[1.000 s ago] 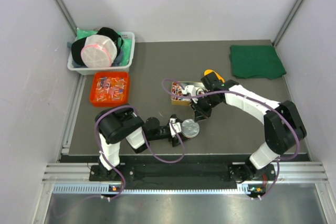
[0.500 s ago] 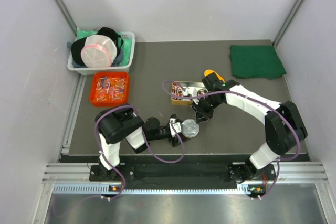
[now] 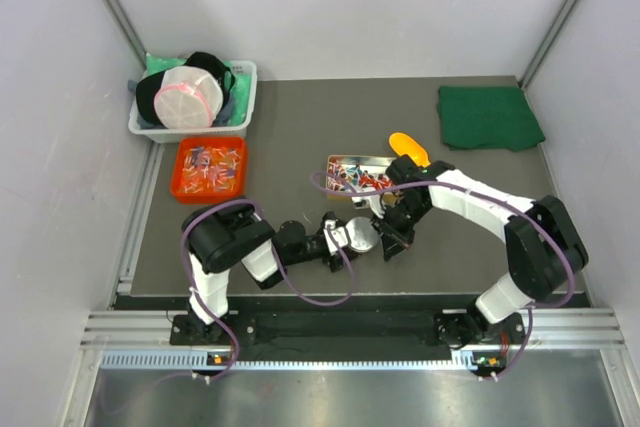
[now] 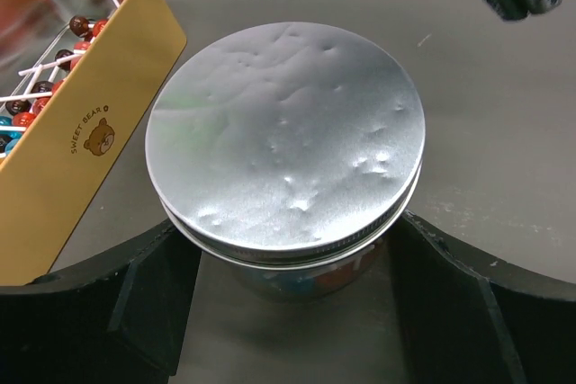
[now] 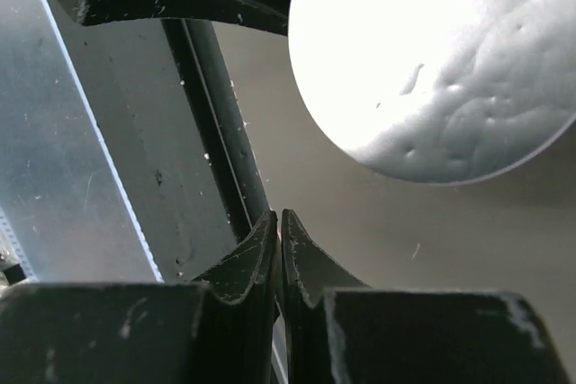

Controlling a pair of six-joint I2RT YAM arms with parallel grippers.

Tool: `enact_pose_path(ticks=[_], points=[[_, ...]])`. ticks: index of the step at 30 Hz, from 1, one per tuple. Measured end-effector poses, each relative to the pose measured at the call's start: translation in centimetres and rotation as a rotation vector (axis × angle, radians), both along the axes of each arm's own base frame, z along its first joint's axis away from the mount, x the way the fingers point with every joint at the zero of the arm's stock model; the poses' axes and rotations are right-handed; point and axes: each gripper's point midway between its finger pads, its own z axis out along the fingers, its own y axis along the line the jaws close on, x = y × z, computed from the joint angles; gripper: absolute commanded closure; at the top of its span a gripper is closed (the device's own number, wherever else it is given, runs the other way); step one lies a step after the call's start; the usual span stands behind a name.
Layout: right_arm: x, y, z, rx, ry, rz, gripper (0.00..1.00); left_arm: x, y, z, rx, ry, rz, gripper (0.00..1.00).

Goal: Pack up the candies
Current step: Screw the bottle lid onto the packing bottle, then reset both arms

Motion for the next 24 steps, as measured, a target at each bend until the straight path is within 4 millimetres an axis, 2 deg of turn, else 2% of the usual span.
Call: enact_pose_path(ticks=[5,11,17,20,21,23,24], points=[[0.9,-0.8,1.5,0.028,-0.047,-0.045,0.94,0.1,0.0,0.0,0.001,-0.003,0.003,0.22],[3.0,-2.5,3.9,0.075,-0.137,-0.146,0.89,0.2,-0.1,0.1,-0.001,-0.007,0.003,0.06],[4.4,-2.6,6.0,0.121,-0.223,-0.179,0.82,0.6,-0.6,0.3,-0.001,-0.016,-0.005,0.01],[4.7,-2.6,6.4,0.134,-0.242,-0.189,0.69,0.8,-0.8,0.3,0.003,-0.019,-0.005,0.01],[4.9,-2.6,6.5,0.137,-0.248,-0.195,0.58,0.9,-0.8,0.4,0.003,-0.02,0.0,0.01],[5.3,-2.9,6.7,0.141,-0.26,-0.214,0.47,1.1,-0.7,0.4,0.005,-0.023,0.012,0.01],[5.6,-3.0,6.8,0.143,-0.265,-0.226,0.34,1.3,-0.6,0.4,0.006,-0.026,0.021,0.01]])
